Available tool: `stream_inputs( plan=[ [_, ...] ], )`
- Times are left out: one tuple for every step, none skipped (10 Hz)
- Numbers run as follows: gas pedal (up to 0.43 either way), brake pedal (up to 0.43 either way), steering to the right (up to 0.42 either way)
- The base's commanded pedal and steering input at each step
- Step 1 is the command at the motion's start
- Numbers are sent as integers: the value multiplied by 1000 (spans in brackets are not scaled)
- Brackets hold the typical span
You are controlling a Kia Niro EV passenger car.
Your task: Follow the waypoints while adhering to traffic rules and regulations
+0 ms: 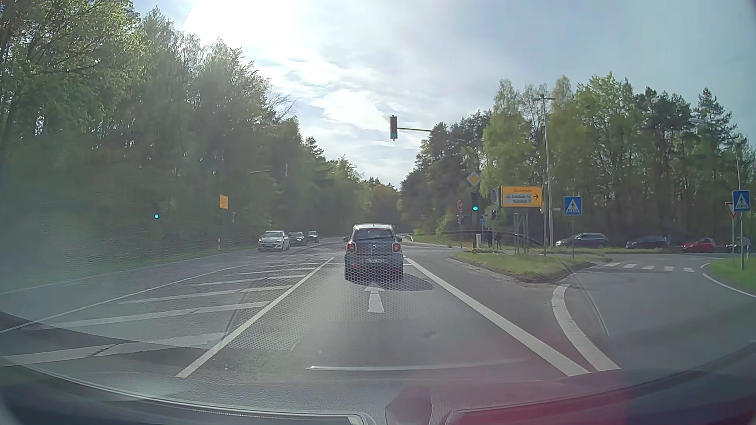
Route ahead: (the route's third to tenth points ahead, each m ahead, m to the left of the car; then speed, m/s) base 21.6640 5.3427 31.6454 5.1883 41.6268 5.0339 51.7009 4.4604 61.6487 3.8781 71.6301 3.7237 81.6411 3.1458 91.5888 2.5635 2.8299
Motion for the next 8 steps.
stream_inputs(
  plan=[
    [268, 0, -2],
    [287, 0, -3],
    [287, 0, -3],
    [287, 0, -4],
    [287, 0, -4],
    [287, 0, -4],
    [287, 0, -5],
    [287, 0, -9]
  ],
)
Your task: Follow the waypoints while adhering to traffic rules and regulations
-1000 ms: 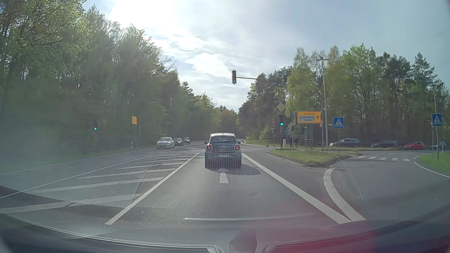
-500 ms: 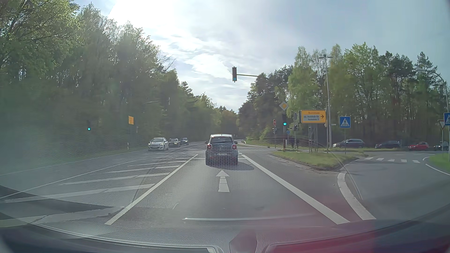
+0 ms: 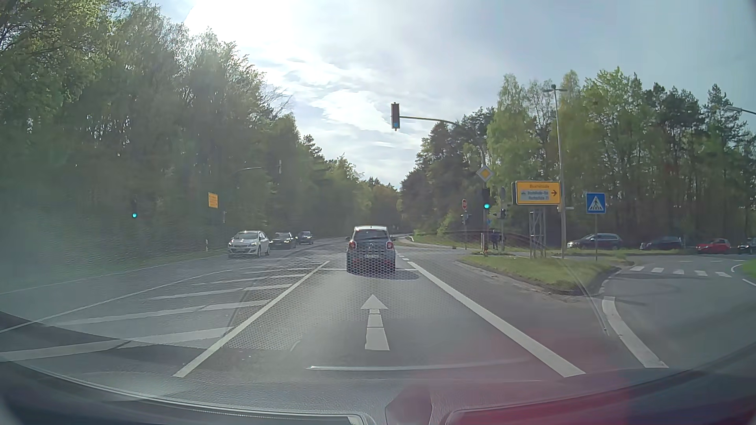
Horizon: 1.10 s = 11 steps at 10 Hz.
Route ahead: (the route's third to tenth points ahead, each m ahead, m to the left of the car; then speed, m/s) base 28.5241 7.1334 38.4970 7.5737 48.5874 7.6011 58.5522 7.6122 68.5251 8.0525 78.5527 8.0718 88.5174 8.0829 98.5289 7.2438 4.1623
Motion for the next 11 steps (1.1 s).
stream_inputs(
  plan=[
    [287, 0, -16],
    [287, 0, -18],
    [287, 0, -18],
    [287, 0, -18],
    [287, 0, -17],
    [287, 0, -17],
    [280, 0, -17],
    [280, 0, -17],
    [268, 0, -16],
    [268, 0, -14],
    [228, 0, -9]
  ],
)
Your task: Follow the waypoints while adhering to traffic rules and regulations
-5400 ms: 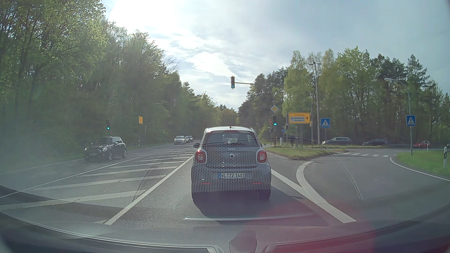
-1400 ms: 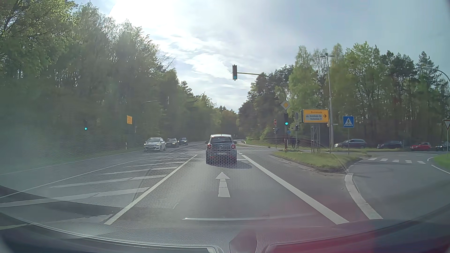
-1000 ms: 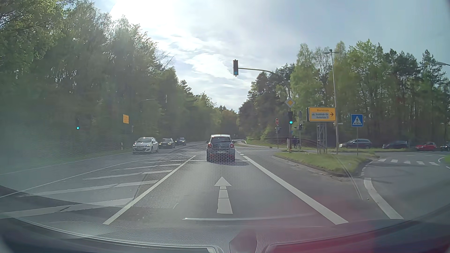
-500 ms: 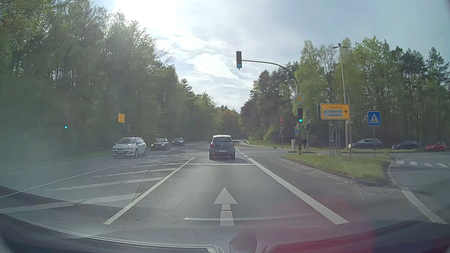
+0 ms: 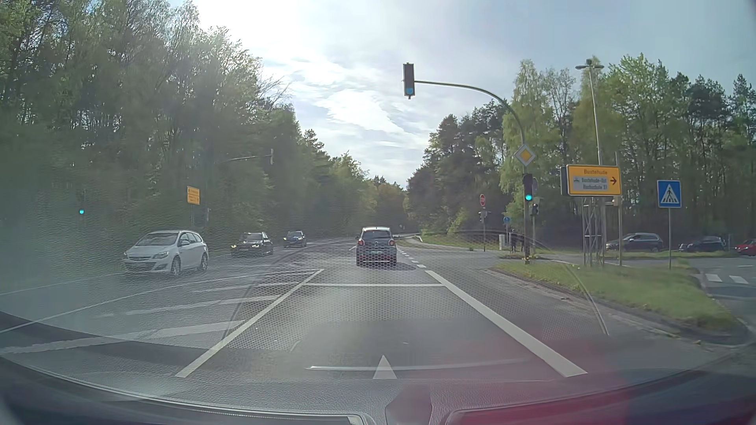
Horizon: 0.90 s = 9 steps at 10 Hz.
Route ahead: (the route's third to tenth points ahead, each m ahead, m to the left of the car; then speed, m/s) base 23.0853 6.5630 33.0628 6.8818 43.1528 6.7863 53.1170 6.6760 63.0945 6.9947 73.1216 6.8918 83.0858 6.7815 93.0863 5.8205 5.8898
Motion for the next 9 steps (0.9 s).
stream_inputs(
  plan=[
    [220, 0, -8],
    [220, 0, -8],
    [220, 0, -8],
    [220, 0, -8],
    [228, 0, -8],
    [228, 0, -7],
    [228, 0, -6],
    [228, 0, -5],
    [228, 0, -5]
  ],
)
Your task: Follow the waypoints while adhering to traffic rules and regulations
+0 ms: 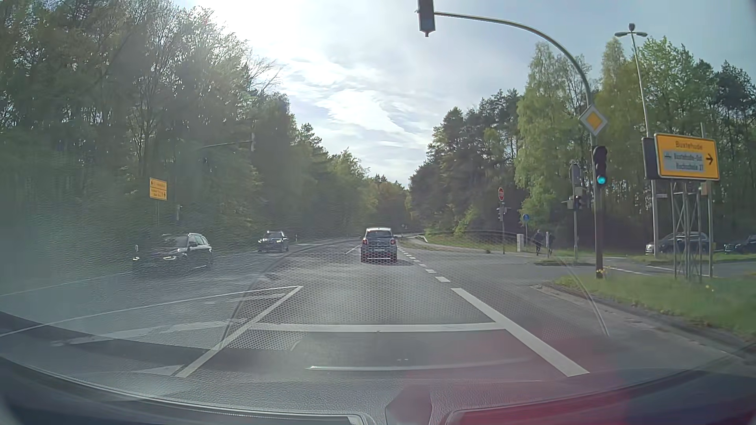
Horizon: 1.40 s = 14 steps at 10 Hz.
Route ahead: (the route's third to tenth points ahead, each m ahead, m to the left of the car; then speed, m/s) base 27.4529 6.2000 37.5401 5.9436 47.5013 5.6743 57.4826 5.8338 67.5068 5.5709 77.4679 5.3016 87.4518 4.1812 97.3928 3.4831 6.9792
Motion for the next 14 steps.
stream_inputs(
  plan=[
    [228, 0, -4],
    [240, 0, -4],
    [240, 0, -3],
    [240, 0, -3],
    [240, 0, -3],
    [248, 0, -3],
    [248, 0, -3],
    [248, 0, -3],
    [248, 0, -3],
    [248, 0, -3],
    [248, 0, -3],
    [248, 0, -3],
    [248, 0, -3],
    [248, 0, -3]
  ],
)
